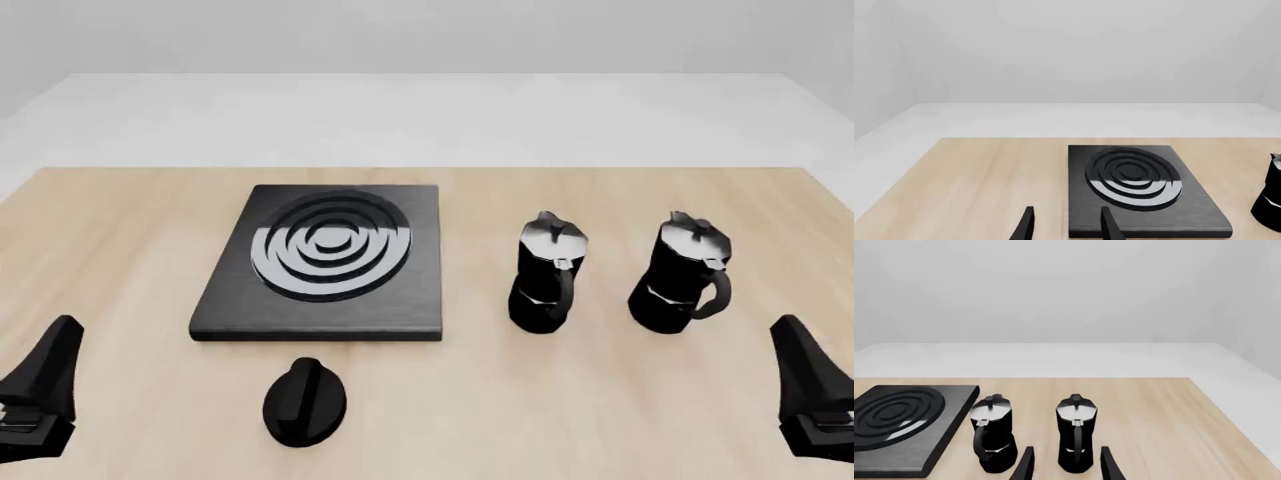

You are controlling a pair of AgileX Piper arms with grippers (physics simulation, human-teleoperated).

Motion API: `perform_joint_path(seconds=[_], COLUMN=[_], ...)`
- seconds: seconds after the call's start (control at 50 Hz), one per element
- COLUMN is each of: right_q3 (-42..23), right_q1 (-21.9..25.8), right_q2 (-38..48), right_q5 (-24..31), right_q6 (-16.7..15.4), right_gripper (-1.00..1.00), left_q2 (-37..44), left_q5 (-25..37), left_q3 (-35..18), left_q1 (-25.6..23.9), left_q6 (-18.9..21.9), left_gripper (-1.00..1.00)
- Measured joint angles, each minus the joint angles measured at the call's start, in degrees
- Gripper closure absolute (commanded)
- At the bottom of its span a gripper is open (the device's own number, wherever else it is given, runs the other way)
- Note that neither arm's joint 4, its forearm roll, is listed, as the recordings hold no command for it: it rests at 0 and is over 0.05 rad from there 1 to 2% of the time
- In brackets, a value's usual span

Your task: Put the right moka pot on the stove.

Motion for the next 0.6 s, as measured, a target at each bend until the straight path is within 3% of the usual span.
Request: perform_joint_path(seconds=[0.26, 0.6], right_q3=[-1.3, -3.7], right_q1=[-0.3, -0.7], right_q2=[5.5, 25.4], right_q5=[-2.6, -14.5], right_q6=[-0.4, -0.4], right_gripper=[-1.0, -1.0], left_q2=[0.0, 0.0], left_q5=[0.0, 0.0], left_q3=[0.0, 0.0], left_q1=[0.0, 0.0], left_q6=[0.0, 0.0], left_gripper=[-1.0, -1.0])
